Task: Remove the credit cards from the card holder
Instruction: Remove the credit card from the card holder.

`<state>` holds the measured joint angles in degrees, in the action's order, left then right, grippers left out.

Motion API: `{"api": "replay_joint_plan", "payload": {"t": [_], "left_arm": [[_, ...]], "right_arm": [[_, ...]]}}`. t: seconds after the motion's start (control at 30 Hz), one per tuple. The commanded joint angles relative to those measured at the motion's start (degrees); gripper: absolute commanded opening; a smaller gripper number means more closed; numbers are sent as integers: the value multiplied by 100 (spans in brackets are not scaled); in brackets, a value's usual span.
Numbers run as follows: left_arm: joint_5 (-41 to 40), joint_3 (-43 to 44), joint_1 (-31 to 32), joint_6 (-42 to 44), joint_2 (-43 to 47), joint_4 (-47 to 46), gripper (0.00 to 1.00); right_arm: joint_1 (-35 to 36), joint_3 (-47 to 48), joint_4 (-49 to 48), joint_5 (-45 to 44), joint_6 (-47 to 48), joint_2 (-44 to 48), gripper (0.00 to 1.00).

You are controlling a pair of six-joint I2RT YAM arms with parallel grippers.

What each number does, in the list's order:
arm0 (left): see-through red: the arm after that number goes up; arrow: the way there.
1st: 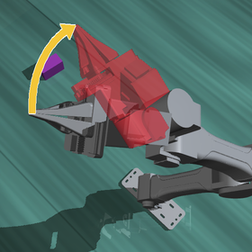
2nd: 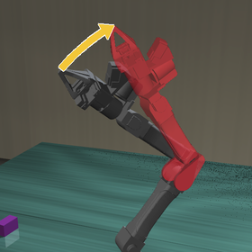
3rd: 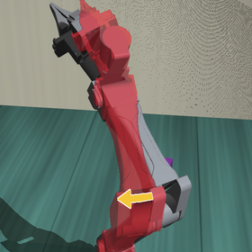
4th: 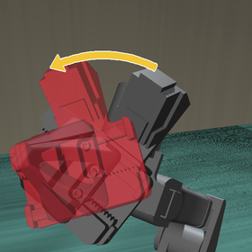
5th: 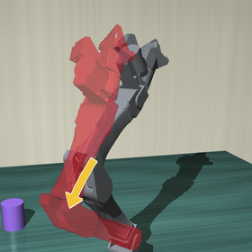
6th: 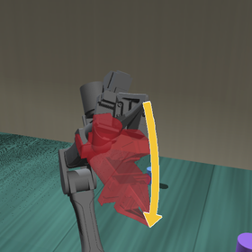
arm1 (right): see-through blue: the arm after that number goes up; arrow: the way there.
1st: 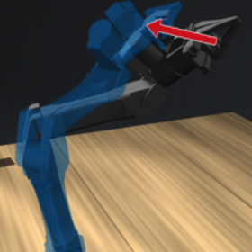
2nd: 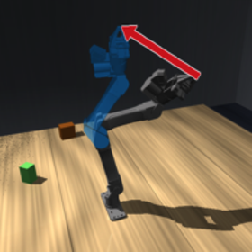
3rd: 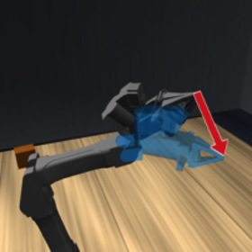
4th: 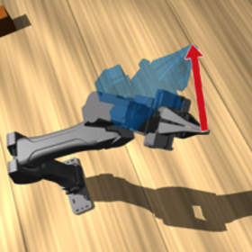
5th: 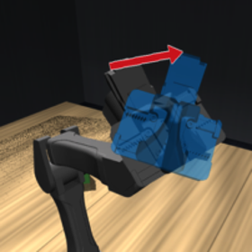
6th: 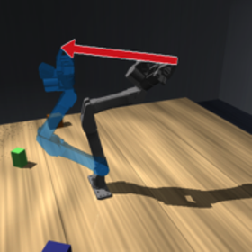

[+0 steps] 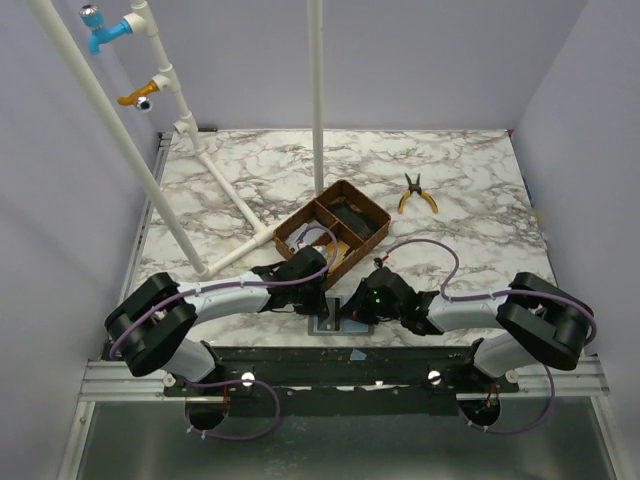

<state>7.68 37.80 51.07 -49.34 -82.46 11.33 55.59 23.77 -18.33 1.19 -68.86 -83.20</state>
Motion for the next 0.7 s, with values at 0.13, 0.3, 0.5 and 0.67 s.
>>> {"api": "replay_joint_plan", "payload": {"t": [0.13, 0.3, 0.5, 0.67], "left_arm": [[-42, -137, -4, 59, 108, 366, 0], [-294, -113, -32, 98, 527, 747, 5], [-390, -184, -105, 138, 581, 817, 4], [-406, -198, -105, 126, 377, 706, 2]], "right_arm": [[-75, -302, -138, 127, -102, -95, 1], [-87, -374, -68, 67, -116, -30, 1], [-101, -384, -48, 78, -92, -11, 1], [-101, -355, 31, 62, -60, 41, 1]]}}
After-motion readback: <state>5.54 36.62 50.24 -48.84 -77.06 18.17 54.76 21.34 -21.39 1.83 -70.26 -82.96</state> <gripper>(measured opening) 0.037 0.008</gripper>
